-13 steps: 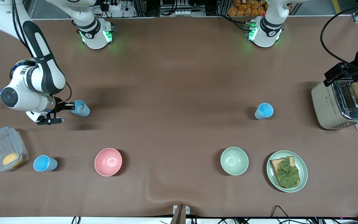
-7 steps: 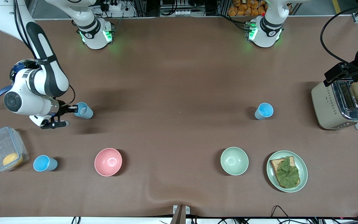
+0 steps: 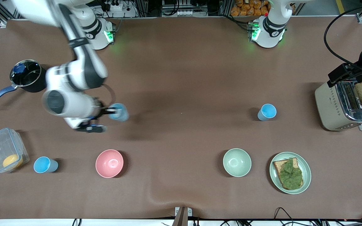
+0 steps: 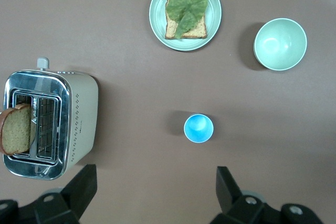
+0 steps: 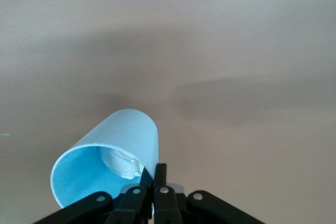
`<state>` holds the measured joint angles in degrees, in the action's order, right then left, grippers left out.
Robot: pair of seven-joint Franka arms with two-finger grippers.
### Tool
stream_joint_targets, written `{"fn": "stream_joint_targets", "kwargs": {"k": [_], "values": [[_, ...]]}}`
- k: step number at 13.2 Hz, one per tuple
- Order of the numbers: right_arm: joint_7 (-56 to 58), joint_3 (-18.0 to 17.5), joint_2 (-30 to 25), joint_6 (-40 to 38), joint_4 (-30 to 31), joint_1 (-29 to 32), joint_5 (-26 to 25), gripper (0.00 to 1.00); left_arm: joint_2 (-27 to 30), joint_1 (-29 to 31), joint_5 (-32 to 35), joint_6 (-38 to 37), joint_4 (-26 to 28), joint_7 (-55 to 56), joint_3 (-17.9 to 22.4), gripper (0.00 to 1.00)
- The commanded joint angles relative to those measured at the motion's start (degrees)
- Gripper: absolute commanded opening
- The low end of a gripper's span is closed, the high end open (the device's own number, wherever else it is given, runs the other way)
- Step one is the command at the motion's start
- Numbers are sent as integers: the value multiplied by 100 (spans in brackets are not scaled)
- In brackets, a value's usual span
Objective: Stack blue cups with both arms
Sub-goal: 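Carry the blue cup with the right gripper to the table middle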
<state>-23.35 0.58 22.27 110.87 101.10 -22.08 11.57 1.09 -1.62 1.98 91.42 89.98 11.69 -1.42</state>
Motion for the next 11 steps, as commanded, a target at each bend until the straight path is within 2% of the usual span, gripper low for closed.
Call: {"fn": "stream_joint_targets", "kwargs": {"k": [1,4,7,9,11], "values": [[-1238,92,873,-39,-1054,-856,135,0,-4,30,-136,-90,-69,26,-7,100],[-1979,83,1480,319,-1680,-1472,144,0,-4,30,-136,-90,-69,26,-7,100],[-2182,74,1780,1040,-1883,-1948,222,0,-4,30,-136,-90,-69,26,-7,100],[-2192,13,1886,1095,-1988,-2045,748,0,-4,30,-136,-90,-69,26,-7,100],[-2244,13,1991,1217,-2129,-2238,891,0,-4,30,-136,-90,-69,26,-7,100]]}}
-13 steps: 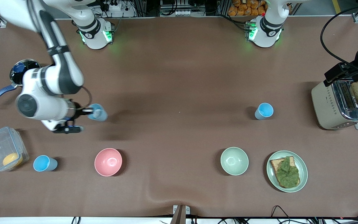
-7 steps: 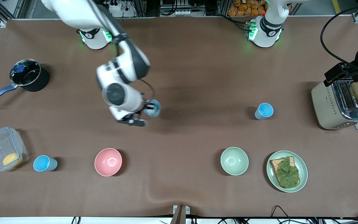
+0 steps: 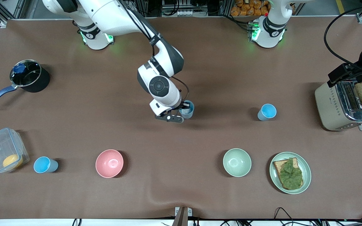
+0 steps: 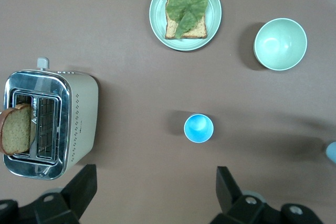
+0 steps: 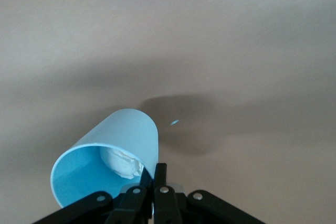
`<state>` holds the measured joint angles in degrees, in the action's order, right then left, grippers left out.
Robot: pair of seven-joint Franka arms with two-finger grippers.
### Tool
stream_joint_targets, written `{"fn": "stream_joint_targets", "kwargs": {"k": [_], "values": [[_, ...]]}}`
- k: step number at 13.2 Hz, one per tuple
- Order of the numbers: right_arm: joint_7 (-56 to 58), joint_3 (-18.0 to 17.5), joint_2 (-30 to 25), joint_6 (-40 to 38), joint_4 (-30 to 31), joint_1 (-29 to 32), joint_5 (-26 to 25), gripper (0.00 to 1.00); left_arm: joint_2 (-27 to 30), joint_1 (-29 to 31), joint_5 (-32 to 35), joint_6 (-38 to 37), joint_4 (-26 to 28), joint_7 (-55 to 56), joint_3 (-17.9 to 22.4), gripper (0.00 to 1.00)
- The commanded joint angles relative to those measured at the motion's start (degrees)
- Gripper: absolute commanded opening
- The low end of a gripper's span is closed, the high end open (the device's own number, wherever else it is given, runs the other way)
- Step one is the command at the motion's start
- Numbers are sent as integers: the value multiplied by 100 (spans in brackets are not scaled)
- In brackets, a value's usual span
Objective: Stack blue cups with both arms
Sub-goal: 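Carry the blue cup with the right gripper to the table middle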
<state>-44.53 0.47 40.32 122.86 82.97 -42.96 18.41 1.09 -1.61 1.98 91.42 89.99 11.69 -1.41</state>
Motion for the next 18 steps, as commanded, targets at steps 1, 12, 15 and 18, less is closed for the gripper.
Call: {"fn": "stream_joint_targets", "kwargs": {"k": [1,12,15,18], "values": [[-161,23,230,132,-325,-178,251,0,-4,29,-136,-90,-70,26,-8,100],[-196,15,600,1056,-325,-591,637,13,-3,-85,-118,-81,-96,61,-149,100],[-205,23,582,1055,-343,-600,682,62,-4,-103,-110,-63,-96,61,-210,100],[-205,15,547,1047,-369,-679,682,100,-12,-111,-75,-46,-96,44,-280,100]]}}
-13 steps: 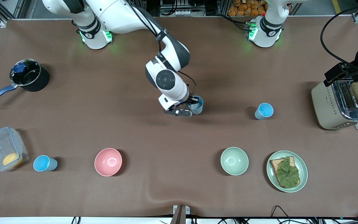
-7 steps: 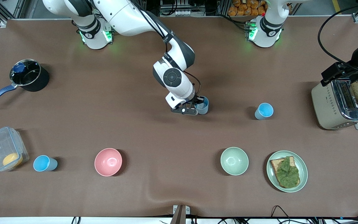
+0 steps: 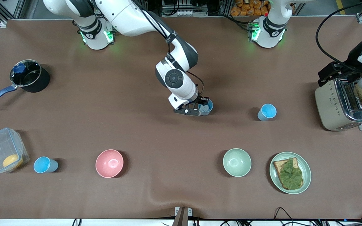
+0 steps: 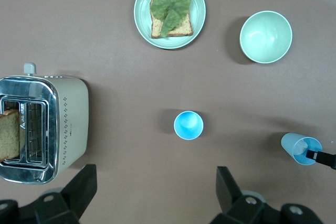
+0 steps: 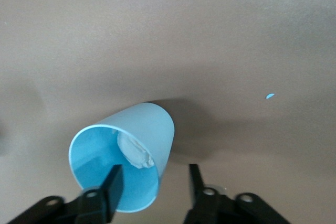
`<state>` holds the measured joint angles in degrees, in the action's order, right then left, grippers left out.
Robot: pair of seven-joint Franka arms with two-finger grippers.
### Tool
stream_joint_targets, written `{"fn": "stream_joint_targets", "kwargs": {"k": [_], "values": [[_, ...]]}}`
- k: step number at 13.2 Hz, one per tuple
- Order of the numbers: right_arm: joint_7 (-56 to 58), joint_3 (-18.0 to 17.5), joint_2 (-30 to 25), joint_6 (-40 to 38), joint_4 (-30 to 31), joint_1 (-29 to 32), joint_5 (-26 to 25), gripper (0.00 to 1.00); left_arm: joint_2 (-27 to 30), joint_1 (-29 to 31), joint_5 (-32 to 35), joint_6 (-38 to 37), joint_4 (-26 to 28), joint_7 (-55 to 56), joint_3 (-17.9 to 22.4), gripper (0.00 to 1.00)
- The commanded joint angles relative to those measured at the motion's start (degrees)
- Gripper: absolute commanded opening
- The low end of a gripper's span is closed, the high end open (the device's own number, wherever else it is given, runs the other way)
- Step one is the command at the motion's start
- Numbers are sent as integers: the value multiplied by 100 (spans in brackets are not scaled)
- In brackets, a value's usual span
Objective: Stack blue cups with both arms
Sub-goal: 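Carry the blue cup with the right gripper to the table middle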
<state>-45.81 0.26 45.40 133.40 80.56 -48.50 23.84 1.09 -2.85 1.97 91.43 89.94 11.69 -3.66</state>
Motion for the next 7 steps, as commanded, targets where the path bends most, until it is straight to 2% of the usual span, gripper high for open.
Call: {"fn": "stream_joint_targets", "kwargs": {"k": [1,4,7], "values": [[-68,44,-4,-25,-137,-116,138,100,-12,21,-83,-37,-91,44,-82,100],[-24,53,-110,-182,-250,24,174,100,-12,83,-119,-28,-91,17,-100,100],[46,62,-364,-1199,-409,507,113,100,-12,12,-118,-28,-91,52,-100,100]]}}
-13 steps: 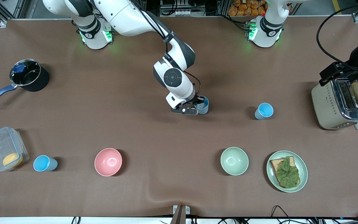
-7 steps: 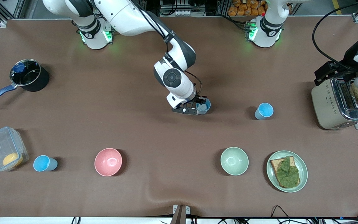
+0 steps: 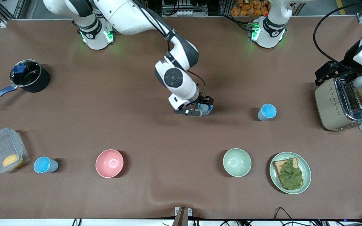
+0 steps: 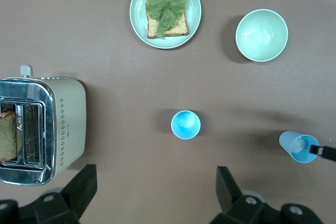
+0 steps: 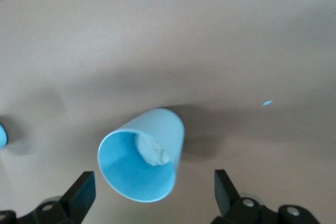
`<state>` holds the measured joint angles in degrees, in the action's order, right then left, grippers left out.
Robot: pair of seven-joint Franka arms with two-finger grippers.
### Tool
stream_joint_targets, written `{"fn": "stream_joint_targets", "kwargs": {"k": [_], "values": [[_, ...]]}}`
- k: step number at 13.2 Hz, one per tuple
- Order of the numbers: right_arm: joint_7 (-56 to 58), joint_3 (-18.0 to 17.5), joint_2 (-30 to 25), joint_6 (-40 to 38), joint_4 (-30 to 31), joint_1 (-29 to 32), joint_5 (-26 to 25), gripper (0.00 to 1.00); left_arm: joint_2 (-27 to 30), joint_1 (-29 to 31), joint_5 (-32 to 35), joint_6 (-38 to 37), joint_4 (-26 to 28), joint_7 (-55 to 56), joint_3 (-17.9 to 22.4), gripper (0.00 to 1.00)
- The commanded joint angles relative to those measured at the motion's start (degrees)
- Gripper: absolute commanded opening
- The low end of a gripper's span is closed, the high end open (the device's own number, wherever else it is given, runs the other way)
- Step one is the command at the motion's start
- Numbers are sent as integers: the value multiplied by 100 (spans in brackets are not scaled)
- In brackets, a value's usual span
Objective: Stack blue cups with both arms
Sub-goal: 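Open the right gripper and withdraw while the left gripper reaches out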
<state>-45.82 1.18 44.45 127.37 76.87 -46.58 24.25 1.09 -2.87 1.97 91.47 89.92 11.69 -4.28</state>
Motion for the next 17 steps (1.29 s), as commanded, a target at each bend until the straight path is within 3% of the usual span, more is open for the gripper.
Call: {"fn": "stream_joint_targets", "kwargs": {"k": [1,5,8,15,17], "values": [[82,-4,-436,-912,-41,447,28,100,-13,14,-118,-33,-89,52,-38,100],[731,13,-1095,-2713,11,1369,-60,100,-56,102,-92,107,-28,26,-29,100],[1196,75,-1377,-3637,12,1870,-761,100,-249,164,-57,265,156,-18,-21,100],[2251,75,-1958,-4632,21,2996,-1343,100,-610,102,-30,758,1097,-106,-30,100],[2402,84,-1976,-4869,12,3119,-1615,100,-672,93,-74,1299,1516,-106,-30,100]]}}
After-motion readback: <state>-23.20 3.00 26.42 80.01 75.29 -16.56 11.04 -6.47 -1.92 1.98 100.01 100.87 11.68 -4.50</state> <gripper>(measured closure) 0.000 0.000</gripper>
